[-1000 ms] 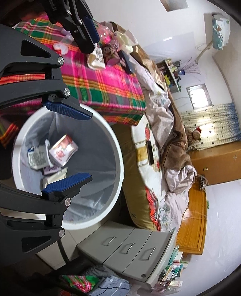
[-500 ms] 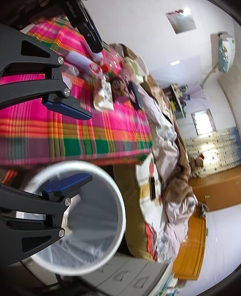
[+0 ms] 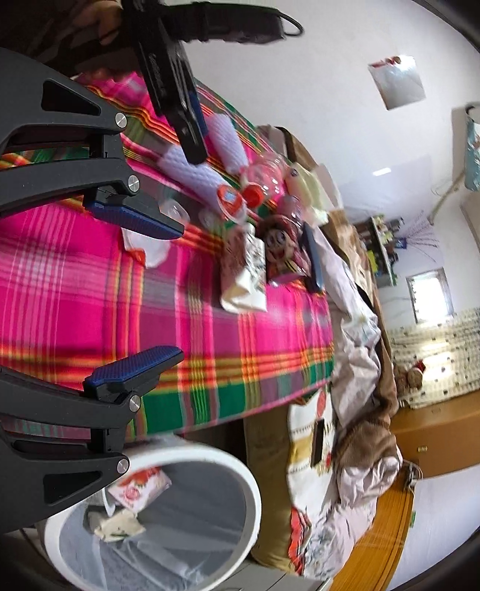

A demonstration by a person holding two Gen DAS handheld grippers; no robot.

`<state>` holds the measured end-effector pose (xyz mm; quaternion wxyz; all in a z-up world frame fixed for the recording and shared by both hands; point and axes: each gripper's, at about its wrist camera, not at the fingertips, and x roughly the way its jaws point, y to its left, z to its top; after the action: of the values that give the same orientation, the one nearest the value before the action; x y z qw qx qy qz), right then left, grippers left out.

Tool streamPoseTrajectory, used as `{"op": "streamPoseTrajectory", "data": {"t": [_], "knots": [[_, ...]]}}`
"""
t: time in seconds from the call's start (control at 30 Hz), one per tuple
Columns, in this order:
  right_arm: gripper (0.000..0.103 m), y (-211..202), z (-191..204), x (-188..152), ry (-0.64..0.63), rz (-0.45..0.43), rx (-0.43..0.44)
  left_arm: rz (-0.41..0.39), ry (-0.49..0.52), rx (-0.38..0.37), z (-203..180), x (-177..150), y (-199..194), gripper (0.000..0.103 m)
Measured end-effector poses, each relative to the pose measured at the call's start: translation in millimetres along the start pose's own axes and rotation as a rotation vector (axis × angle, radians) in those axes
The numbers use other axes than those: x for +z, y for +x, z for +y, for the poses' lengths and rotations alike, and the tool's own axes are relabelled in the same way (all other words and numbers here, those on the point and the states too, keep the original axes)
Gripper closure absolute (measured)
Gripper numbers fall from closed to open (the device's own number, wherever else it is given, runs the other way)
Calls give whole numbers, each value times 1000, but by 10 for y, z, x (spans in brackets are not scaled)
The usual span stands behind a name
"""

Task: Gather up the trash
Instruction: 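Move both grippers back over the cloth toward the remaining trash, then grasp the clear plastic cup with the right gripper while the left grasps a foam net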

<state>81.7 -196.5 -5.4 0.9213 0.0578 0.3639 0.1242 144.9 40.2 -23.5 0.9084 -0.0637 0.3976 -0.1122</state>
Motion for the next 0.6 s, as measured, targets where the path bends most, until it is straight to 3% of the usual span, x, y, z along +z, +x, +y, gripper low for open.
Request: {"op": "streamPoseTrajectory", "data": {"t": [0.13, 0.23, 0.3, 0.43, 0.6], "knots": [[42, 66, 124, -68, -37, 32, 12, 38, -10, -14, 60, 35, 164, 32], [42, 84, 172, -92, -44, 47, 26, 59, 18, 25, 65, 65, 262, 32], [42, 118, 232, -91, -59, 58, 33, 66, 12, -4, 85, 93, 293, 32], [42, 212, 333, -74, -84, 77, 31, 90, 44, 35, 92, 143, 350, 32], [42, 339, 392, -53, -107, 102, -9, 108, 42, 46, 149, 205, 425, 32]]}}
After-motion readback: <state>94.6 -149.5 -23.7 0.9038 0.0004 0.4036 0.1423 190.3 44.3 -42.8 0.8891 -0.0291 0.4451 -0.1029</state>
